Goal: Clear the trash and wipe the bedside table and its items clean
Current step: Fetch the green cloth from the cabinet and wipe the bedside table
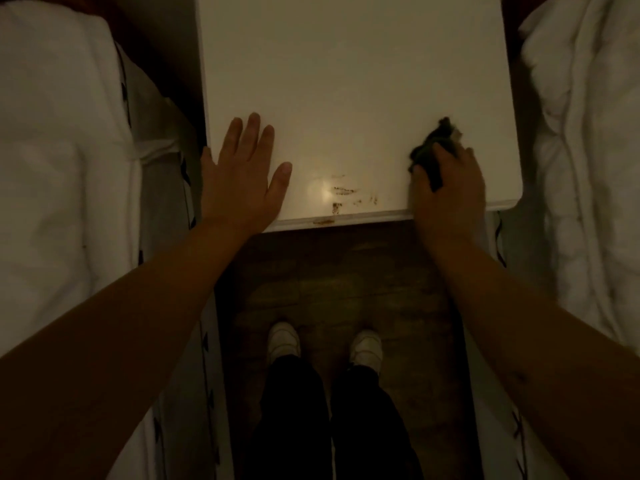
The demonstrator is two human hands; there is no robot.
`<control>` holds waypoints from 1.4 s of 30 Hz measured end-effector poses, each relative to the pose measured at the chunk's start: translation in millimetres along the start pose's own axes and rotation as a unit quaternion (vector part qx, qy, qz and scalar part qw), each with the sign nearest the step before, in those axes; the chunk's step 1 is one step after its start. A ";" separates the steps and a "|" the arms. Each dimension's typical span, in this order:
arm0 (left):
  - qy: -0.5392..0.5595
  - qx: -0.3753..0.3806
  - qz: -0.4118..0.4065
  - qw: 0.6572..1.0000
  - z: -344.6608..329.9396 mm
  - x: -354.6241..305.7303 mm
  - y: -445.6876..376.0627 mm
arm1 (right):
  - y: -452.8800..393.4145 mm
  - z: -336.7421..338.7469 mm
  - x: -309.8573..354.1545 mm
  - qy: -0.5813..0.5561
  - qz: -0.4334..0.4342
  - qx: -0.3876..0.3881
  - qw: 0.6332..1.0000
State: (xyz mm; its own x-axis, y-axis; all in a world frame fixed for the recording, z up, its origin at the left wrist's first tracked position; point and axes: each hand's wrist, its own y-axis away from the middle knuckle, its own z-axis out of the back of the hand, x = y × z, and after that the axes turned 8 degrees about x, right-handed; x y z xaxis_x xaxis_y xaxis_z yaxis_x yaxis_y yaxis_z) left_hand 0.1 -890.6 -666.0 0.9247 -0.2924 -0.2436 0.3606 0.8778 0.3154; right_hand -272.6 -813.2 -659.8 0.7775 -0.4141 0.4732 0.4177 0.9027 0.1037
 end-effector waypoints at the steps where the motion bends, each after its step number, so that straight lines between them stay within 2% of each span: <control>1: 0.011 -0.002 -0.001 1.000 0.8 0.4 0.3 | 4.2 -7.8 11.7 -0.004 0.013 -0.002 1.000; 5: 0.094 -0.028 -0.013 0.995 3.5 3.4 3.8 | 27.2 -40.6 62.8 -0.018 0.060 0.007 0.998; 10: 0.286 -0.036 -0.023 0.957 9.8 9.2 10.4 | 53.0 -77.6 120.1 -0.027 0.128 0.057 0.990; 15: 0.469 -0.020 0.030 0.882 11.4 18.6 28.2 | 71.4 -97.9 151.2 -0.050 0.202 0.109 0.972; 19: 0.540 -0.040 0.111 0.833 9.1 22.2 47.1 | 84.7 -109.1 168.9 -0.065 0.279 0.150 0.946; 21: 0.584 -0.059 0.163 0.793 6.7 30.3 54.2 | 92.7 -115.2 178.1 -0.074 0.305 0.175 0.933; 24: 0.667 -0.044 0.200 0.716 2.0 44.5 68.1 | 99.0 -120.2 180.2 -0.089 0.341 0.184 0.918; 27: 0.679 -0.040 0.222 0.699 -7.3 53.1 80.0 | 102.9 -121.9 178.7 -0.069 0.374 0.213 0.900; 29: 0.750 -0.055 0.250 0.610 -15.5 53.9 90.6 | 111.6 -123.1 176.6 -0.048 0.395 0.246 0.884; 30: 0.772 -0.051 0.259 0.579 -19.8 53.5 97.7 | 118.8 -123.6 173.9 -0.041 0.400 0.265 0.876; 32: 0.779 -0.019 0.266 0.567 -25.2 48.7 114.1 | 134.7 -122.8 165.0 -0.069 0.376 0.309 0.871; 34: 0.780 0.021 0.265 0.567 -28.6 40.4 129.2 | 147.5 -116.6 153.9 -0.148 0.297 0.359 0.872; 36: 0.772 0.044 0.248 0.583 -28.2 27.5 138.3 | 152.4 -105.0 142.2 -0.232 0.197 0.360 0.882; 38: 0.772 0.081 0.232 0.586 -29.3 15.3 143.5 | 150.8 -90.3 130.2 -0.295 0.084 0.299 0.904; 40: 0.770 0.100 0.227 0.588 -28.6 4.3 142.0 | 146.4 -73.5 117.0 -0.353 -0.018 0.192 0.916; 42: 0.740 0.075 0.240 0.624 -28.4 -5.5 133.6 | 137.6 -59.4 100.2 -0.387 -0.084 0.057 0.917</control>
State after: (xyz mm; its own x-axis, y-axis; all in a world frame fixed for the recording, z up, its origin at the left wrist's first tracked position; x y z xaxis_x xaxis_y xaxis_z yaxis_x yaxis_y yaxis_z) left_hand 39.7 -761.0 -648.6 -0.1544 0.7584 -0.6333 0.1947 0.6518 0.7330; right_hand -109.3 -737.4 -650.1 0.1230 -0.3806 0.9165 0.4153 0.8585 0.3008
